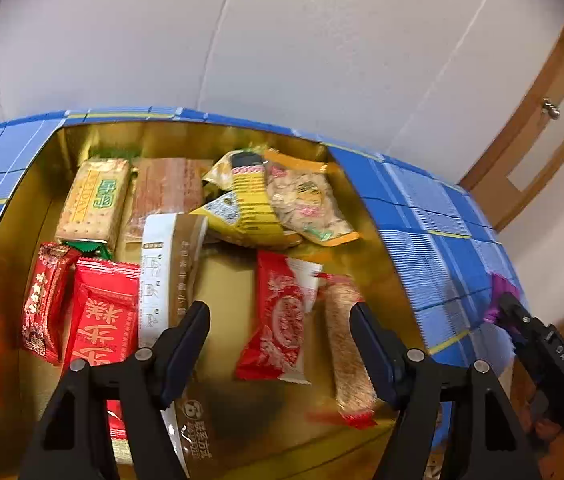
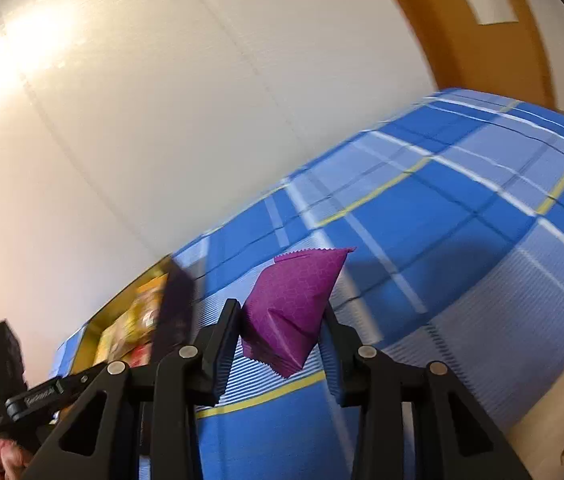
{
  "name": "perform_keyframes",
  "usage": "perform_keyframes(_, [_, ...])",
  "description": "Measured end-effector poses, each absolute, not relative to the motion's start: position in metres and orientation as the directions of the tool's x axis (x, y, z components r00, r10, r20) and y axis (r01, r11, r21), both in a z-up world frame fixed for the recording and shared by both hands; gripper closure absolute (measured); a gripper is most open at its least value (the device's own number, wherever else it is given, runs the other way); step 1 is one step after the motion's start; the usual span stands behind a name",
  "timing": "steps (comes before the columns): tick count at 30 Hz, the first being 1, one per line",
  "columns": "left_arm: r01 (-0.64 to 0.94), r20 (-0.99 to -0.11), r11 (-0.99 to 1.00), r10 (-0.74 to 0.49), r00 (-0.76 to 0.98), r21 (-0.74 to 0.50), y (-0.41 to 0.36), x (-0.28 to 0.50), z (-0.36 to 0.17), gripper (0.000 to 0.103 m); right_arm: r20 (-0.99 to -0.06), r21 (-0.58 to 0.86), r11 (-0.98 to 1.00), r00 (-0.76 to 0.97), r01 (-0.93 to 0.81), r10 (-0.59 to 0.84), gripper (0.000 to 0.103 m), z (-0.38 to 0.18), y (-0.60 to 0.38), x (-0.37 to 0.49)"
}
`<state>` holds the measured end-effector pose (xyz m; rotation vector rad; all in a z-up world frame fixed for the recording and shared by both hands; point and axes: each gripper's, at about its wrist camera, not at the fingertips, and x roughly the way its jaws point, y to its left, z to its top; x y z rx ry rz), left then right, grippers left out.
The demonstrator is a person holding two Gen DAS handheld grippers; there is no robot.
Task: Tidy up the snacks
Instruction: 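Drop red-and-white candy with left tool while right tool lowers purple sweet into tray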
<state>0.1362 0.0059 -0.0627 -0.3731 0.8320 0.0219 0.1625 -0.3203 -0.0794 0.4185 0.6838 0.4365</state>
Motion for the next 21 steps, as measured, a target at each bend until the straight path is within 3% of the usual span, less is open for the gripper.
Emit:
perform_keyframes(10, [-0.138,-0.679,0.956,-0.08,0.73,-0.261,0.014,0.108,-0.03,0.021,-0.485,0.456,0.696,0.501,-0.554,0.717,0.065,-0.069,-0.217,0.134])
perform_keyframes(15, [-0.217,-0.683,0.958,0.031,0.729,-0.189,0.026,0.106,-0.021,0.02,-0.513,0.421,0.654,0.43,-0.629,0.743,0.064,-0.071,-0.175,0.125])
perform_keyframes(21, [-0.267,-0.693,0.945,0.065,0.718,-0.188,0.043,0.098,-0.023,0.018,-0.581,0.37,0.642,0.372,-0.672,0.724,0.061,-0.085,-0.138,0.121])
